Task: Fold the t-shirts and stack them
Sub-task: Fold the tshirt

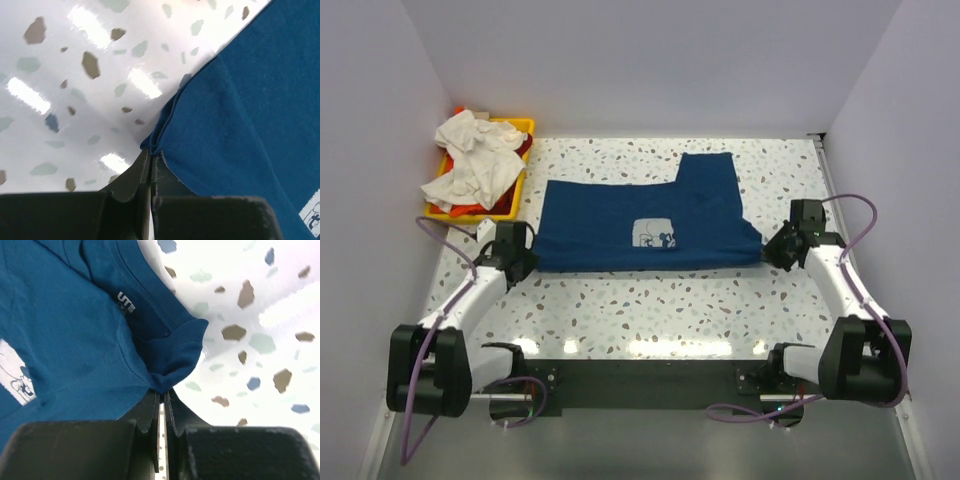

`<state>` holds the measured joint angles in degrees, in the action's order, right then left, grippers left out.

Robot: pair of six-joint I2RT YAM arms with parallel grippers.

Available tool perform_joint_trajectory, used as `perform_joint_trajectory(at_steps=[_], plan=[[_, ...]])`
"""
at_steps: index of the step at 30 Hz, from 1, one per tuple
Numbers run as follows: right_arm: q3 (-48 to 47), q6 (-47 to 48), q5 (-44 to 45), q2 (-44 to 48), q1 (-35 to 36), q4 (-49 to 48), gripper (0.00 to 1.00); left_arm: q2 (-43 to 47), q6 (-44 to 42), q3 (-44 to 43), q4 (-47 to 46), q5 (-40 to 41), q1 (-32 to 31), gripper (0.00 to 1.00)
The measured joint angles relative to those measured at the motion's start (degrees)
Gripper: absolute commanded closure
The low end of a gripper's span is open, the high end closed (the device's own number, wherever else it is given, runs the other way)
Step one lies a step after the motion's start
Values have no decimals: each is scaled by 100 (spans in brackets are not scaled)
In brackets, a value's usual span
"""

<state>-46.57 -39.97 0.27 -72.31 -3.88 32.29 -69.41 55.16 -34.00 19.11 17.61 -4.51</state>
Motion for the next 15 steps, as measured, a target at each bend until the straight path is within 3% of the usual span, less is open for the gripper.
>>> perform_joint_trajectory(at_steps=[11,14,15], plan=[[470,-15,-140,1373,-46,1141,88,1749,564,782,1134,116,0,100],[577,-48,-142,1574,-68,1390,65,1961,704,820,1405,197,0,83],[581,-55,-125,1598,-79,1482,45,2004,730,826,1499,238,0,70]])
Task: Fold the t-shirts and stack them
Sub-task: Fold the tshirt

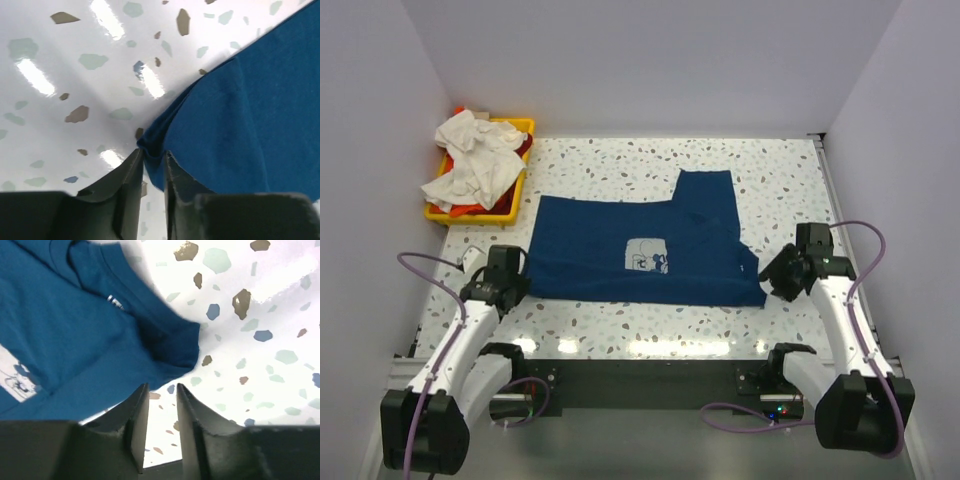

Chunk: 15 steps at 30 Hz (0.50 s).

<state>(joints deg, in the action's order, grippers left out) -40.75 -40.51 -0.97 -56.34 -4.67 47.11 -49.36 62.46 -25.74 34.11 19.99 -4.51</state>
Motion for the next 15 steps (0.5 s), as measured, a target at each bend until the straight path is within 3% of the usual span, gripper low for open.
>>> perform_joint_trajectory(at_steps=[2,6,11,15], plan=[[0,-4,39,35,-22,125,29,72,70,15,162,94,4,55],[-4,109,109,166,-24,304,21,321,162,26,422,192,4,39],[-192,369,-223,205,-26,81,19,411,-2,-306,516,319,4,37],[-601,435,-566,-452,57,-619,22,-254,-400,-1185,192,400,-13,38]])
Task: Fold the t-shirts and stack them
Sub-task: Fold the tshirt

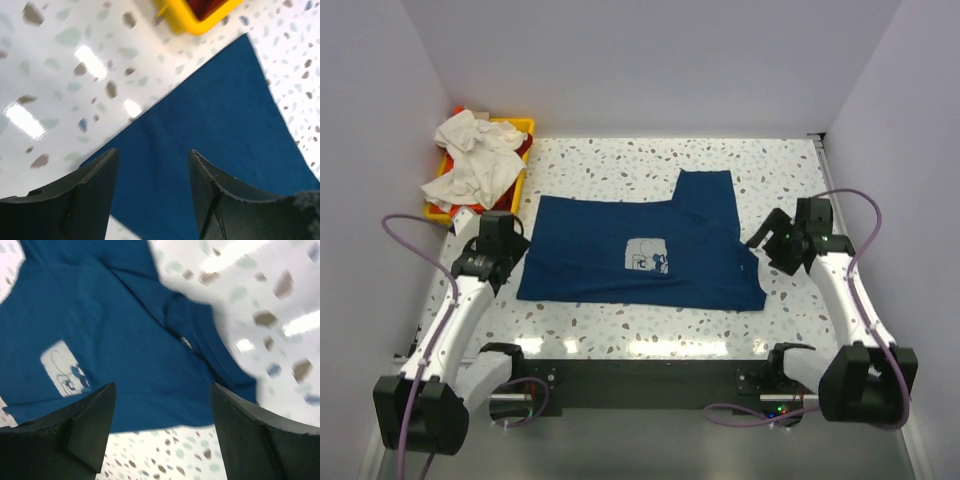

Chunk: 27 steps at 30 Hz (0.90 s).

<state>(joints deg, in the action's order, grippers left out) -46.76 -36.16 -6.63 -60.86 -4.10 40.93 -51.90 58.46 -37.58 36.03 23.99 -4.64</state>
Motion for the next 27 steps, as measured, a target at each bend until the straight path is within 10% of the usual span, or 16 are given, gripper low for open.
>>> perform_joint_trajectory(at_steps=[12,27], plan=[[-2249,229,-68,-3150,748,-2022,30,-4044,-931,-2658,-994,527,-566,47],[-3276,522,-39,-5018,745,-2938,34,-6555,-1768,-4986,-1075,953,-566,55]])
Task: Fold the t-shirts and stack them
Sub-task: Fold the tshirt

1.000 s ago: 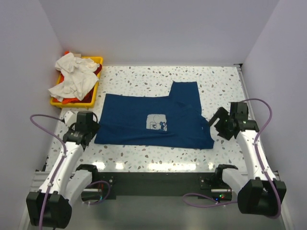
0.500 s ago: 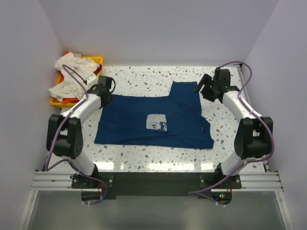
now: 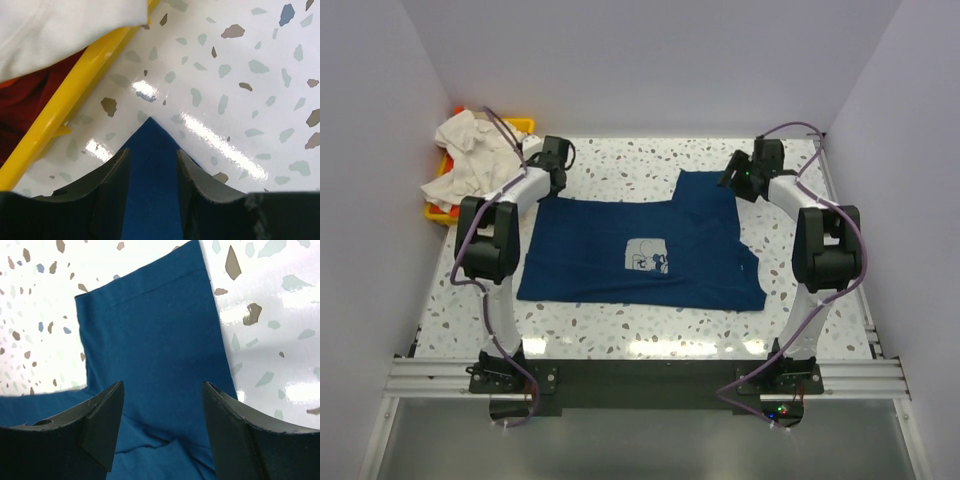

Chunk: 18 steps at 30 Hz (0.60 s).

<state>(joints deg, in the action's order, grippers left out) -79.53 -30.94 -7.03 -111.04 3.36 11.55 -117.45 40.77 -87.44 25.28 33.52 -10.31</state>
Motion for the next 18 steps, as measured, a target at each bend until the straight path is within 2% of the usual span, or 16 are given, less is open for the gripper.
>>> perform_joint_trajectory(at_steps=[9,18], plan=[[-350,131,-13,-431,0,-33,35,-855,-146,-699,20,-7,44,59],[-566,297,-17,-444,0,11,35,-931,-144,-874,57,-9,129,60]])
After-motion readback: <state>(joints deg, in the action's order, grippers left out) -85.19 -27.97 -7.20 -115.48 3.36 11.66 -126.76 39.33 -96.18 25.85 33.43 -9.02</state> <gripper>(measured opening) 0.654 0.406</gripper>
